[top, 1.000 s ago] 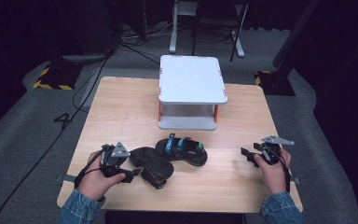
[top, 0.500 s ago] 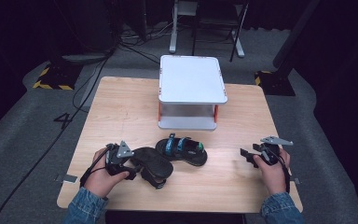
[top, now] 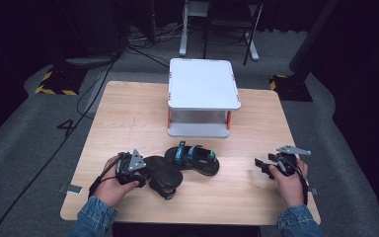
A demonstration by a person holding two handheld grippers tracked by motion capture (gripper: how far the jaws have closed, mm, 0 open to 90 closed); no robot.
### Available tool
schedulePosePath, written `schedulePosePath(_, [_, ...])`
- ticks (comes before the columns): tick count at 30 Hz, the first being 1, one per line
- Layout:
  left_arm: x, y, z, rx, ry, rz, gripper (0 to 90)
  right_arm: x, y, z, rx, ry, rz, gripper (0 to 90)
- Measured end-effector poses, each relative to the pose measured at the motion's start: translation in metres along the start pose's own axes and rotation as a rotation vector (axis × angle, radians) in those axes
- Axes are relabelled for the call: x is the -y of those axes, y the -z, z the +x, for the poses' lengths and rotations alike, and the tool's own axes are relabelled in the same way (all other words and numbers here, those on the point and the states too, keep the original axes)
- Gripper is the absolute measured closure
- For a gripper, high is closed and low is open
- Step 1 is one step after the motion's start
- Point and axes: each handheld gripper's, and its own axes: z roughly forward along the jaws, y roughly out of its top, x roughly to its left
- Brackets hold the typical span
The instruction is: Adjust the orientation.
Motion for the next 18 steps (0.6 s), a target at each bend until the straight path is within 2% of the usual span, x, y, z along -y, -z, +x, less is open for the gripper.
schedulePosePath(5, [0.004,0.002,0.004,0.024,0.02,-0.031,33.0,0.0,-0.001,-0.001,-0.02,-0.017,-0.001,31.6])
schedulePosePath(12, [0.009,0.015,0.01,0.026,0.013,-0.017,34.4,0.0,-0.003,-0.002,-0.015,-0.018,0.008,31.5])
schedulePosePath(16, [0.019,0.028,0.02,0.026,0.015,-0.014,34.7,-0.001,-0.004,-0.001,-0.015,-0.014,0.012,31.4])
schedulePosePath(18, [0.032,0.041,0.028,0.022,0.018,-0.005,34.6,-0.003,-0.006,-0.001,-0.014,-0.007,0.013,31.2])
